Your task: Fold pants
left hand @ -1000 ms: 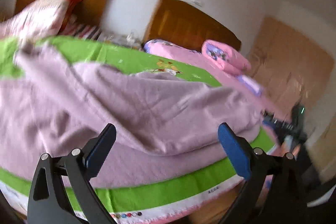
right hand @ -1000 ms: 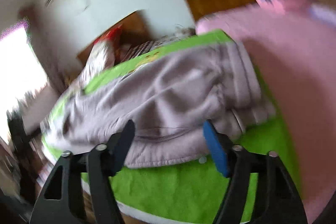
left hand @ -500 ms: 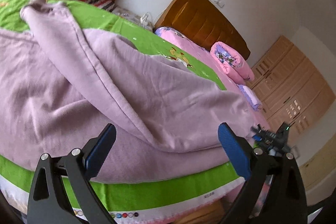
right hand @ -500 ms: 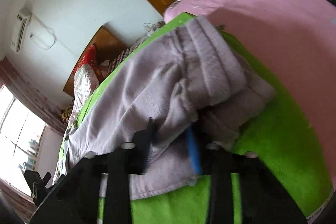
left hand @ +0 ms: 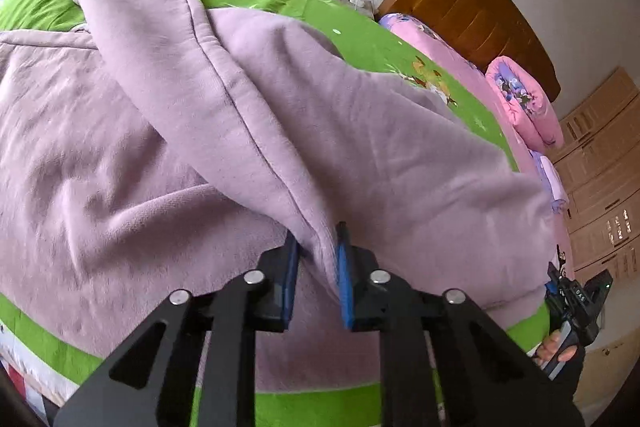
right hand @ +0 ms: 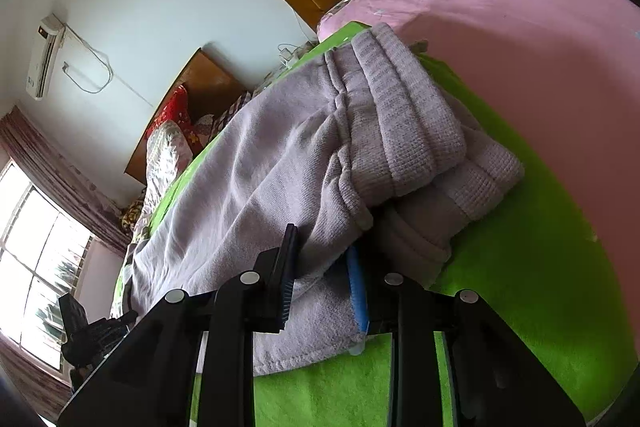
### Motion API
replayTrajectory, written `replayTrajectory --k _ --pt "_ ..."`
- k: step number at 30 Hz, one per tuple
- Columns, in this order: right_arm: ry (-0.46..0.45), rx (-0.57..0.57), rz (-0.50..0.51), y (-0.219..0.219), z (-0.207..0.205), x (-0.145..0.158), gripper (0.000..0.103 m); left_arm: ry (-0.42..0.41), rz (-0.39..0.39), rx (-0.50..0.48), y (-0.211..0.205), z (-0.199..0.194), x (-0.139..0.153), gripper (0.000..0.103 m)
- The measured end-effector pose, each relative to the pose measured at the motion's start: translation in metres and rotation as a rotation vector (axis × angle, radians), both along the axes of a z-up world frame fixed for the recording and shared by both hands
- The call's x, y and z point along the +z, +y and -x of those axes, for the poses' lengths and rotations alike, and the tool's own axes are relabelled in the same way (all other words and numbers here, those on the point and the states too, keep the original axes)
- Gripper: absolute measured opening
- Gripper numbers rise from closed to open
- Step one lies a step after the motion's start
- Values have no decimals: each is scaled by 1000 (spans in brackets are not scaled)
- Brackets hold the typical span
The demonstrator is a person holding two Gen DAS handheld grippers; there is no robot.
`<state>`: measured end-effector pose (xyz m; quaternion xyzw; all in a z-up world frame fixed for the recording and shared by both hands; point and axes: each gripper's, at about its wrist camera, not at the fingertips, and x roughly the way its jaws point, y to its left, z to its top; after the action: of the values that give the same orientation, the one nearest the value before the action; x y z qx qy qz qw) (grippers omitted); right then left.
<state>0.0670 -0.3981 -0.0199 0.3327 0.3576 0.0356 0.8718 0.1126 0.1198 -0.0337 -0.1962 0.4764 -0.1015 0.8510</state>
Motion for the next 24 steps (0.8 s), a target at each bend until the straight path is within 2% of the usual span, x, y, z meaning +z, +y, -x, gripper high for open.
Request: replayTrajectory --k 2,7,10,11,13,16,17,18,24 --pt "-6 41 48 4 -5 14 14 -37 20 -14 4 -1 8 9" --pt "-100 78 93 -4 -15 69 11 -251 86 -45 16 15 78 9" --pt "-156 83 104 -11 -1 87 11 -317 85 -77 15 36 100 9" --pt "-153 82 98 -13 4 83 11 -314 72 -89 13 42 96 10" --pt "-108 76 79 -17 12 60 11 -272 36 -96 12 52 71 10" --pt "26 41 60 -20 18 -1 10 -135 39 -95 12 48 12 10" --pt "12 33 40 -22 20 -6 9 -106 26 -97 8 44 -1 10" --pt "-5 25 28 -24 23 -7 9 -119 4 -102 6 43 -8 10" --pt "-49 20 54 -23 28 15 9 -200 -28 -86 3 48 21 10"
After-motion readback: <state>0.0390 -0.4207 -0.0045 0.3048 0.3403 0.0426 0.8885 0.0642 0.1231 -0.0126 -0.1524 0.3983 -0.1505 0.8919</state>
